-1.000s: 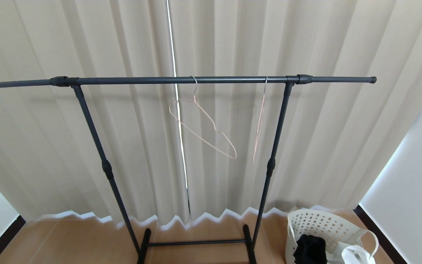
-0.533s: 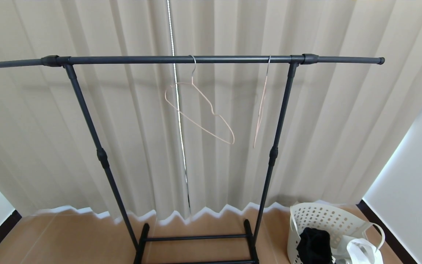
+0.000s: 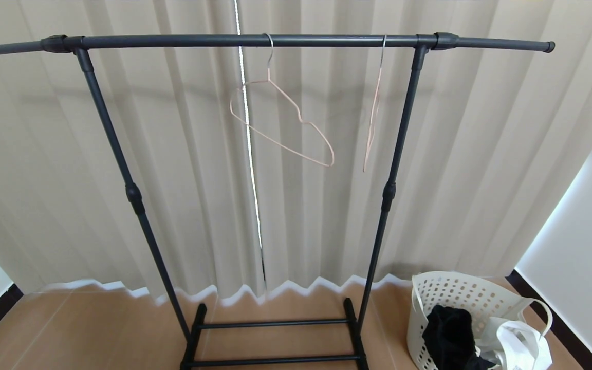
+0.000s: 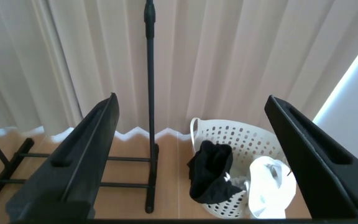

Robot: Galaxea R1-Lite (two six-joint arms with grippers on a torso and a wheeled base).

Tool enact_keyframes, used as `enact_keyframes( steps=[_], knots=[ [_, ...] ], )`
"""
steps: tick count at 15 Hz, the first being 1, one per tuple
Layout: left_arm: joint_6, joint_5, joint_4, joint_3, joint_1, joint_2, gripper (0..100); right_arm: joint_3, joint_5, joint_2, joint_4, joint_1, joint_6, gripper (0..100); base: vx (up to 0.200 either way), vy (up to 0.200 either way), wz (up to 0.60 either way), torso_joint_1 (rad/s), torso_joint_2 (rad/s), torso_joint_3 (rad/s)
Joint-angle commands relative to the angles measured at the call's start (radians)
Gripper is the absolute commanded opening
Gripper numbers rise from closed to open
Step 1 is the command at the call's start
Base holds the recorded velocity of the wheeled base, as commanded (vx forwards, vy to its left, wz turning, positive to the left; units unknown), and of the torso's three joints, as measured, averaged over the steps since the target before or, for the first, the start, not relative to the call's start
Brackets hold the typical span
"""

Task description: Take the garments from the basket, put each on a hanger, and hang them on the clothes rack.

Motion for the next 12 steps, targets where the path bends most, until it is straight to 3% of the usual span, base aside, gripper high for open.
enact_keyframes(
  steps=[1,7,12],
  knots=[
    [0.000,0.000,0.000,0.000,0.000,0.000,100,0.000,0.000,0.001,0.000,0.000,0.000,100,0.000,0.000,0.00,-0.149,0.49,0.349],
    [0.000,0.002,-0.001,0.000,0.000,0.000,100,0.000,0.000,0.001,0.000,0.000,0.000,100,0.000,0.000,0.00,-0.117,0.47,0.358],
    [0.000,0.002,-0.001,0.000,0.000,0.000,100,0.000,0.000,0.001,0.000,0.000,0.001,100,0.000,0.000,0.00,-0.046,0.44,0.387]
  ],
)
